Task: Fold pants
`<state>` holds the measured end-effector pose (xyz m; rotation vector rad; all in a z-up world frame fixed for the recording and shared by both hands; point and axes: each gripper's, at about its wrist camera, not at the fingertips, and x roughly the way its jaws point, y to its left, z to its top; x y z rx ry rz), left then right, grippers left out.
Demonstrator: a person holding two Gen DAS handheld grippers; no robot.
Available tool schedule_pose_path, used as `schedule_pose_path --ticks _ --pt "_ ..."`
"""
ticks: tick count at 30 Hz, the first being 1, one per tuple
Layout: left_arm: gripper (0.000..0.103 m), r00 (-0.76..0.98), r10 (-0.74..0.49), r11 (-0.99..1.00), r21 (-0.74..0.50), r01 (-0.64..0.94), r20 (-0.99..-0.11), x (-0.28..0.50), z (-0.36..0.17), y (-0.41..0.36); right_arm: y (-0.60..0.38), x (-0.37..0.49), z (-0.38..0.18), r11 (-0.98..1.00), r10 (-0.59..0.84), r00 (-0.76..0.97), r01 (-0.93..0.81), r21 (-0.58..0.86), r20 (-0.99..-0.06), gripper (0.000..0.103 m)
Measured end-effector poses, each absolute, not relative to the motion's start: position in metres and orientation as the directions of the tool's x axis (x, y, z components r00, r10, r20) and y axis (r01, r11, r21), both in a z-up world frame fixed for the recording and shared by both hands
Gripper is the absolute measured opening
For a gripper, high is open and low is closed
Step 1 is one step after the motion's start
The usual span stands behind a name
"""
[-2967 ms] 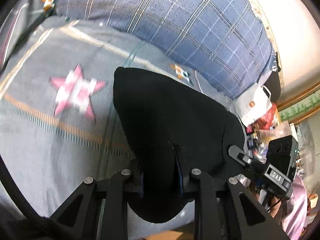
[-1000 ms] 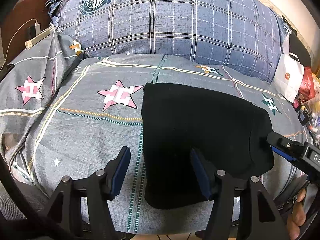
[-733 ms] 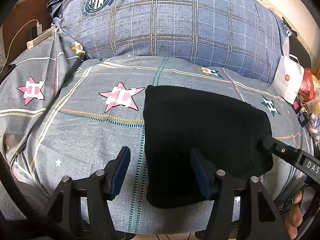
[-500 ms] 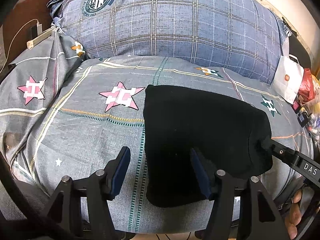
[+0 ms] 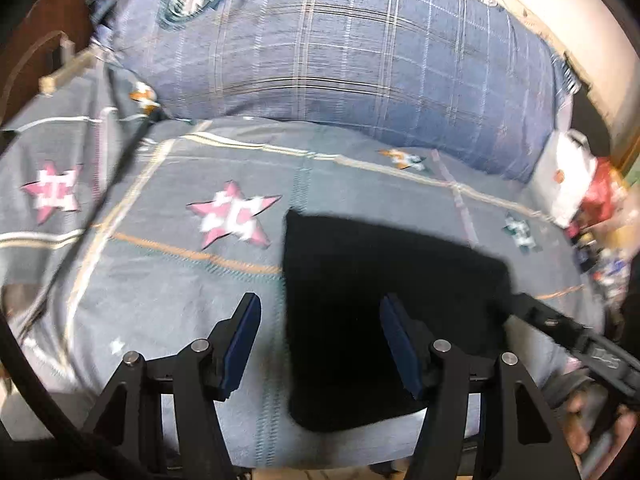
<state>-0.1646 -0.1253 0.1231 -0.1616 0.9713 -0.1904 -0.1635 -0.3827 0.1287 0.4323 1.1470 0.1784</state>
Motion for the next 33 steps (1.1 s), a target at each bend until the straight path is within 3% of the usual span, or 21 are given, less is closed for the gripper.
schedule_pose_path --ticks 6,10,14,19,24,31,33 --pt "0.066 0.498 -0.28 0.96 -0.241 0.143 -0.821 -0.101 0.147 -0.134 -0.389 -0.093 0.153 0.914 0.357 0.359 0.054 0.401 -0.862 0.063" --pt "0.066 0.486 -0.325 0.945 -0.293 0.142 -0.812 -0.083 0.12 -0.128 -0.398 -0.079 0.157 0.898 0.385 0.428 0.028 0.438 -0.818 0.063" --pt "0.066 0.415 -0.333 0.932 -0.363 0.009 -0.847 -0.077 0.067 -0.118 -0.403 -0.087 0.113 0.847 0.463 0.375 0.08 0.526 -0.803 0.063" --pt "0.065 0.427 -0.36 0.923 -0.383 0.035 -0.829 -0.067 0.072 -0.124 -0.387 -0.076 0.085 0.88 0.431 0.277 0.083 0.468 -0.859 0.062" --pt "0.06 0.37 -0.331 0.933 -0.36 -0.008 -0.868 -0.054 0.049 -0.124 -0.392 -0.07 0.069 0.87 0.436 0.263 0.121 0.478 -0.86 0.061" --pt "0.053 0.384 -0.342 0.928 -0.373 -0.007 -0.858 -0.057 0.051 -0.124 -0.401 -0.071 0.056 0.881 0.399 0.241 0.169 0.443 -0.885 0.06" --pt "0.045 0.392 -0.339 0.931 -0.365 0.009 -0.855 -0.06 0.054 -0.128 -0.395 -0.072 0.053 0.894 0.386 0.221 0.15 0.423 -0.896 0.052"
